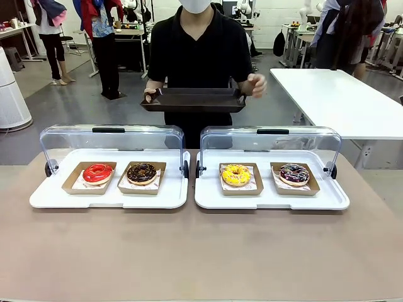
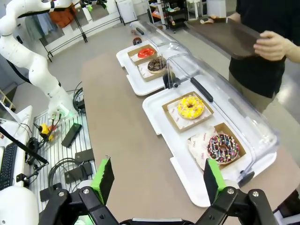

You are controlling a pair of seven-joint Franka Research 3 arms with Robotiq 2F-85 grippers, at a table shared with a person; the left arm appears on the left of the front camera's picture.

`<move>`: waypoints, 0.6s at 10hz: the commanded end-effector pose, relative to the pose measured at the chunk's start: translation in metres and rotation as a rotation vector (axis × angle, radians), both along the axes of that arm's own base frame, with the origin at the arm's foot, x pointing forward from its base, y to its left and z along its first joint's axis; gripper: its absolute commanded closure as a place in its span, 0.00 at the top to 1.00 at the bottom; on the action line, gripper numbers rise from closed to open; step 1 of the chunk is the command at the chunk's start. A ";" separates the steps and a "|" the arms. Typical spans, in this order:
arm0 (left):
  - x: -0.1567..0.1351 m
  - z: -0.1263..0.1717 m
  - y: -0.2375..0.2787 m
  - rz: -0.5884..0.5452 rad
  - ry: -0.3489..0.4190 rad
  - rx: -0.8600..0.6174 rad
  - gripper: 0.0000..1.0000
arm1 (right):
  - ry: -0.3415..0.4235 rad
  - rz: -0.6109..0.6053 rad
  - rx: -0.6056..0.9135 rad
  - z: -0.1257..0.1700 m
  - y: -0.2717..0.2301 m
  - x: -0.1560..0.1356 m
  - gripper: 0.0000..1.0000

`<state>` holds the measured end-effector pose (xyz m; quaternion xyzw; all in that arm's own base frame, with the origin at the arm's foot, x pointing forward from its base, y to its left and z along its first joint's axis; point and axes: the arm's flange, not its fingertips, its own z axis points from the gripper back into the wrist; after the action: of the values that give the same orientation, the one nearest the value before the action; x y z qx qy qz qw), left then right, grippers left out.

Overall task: Provide the desired donut to the person.
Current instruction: Pick up and lift the Paper togo box containing the Donut pointed at by the person.

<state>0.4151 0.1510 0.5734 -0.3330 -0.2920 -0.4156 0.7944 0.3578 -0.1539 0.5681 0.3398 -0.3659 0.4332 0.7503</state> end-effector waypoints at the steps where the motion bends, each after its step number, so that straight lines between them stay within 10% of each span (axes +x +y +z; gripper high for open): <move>1: 0.001 0.003 0.001 -0.009 0.003 -0.003 1.00 | -0.010 -0.005 0.018 0.001 0.000 0.000 1.00; 6: 0.001 0.003 0.001 -0.009 0.003 -0.003 1.00 | -0.010 -0.005 0.018 0.001 0.000 0.000 1.00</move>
<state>0.4151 0.1510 0.5734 -0.3330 -0.2919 -0.4157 0.7944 0.3578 -0.1539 0.5681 0.3398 -0.3659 0.4332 0.7503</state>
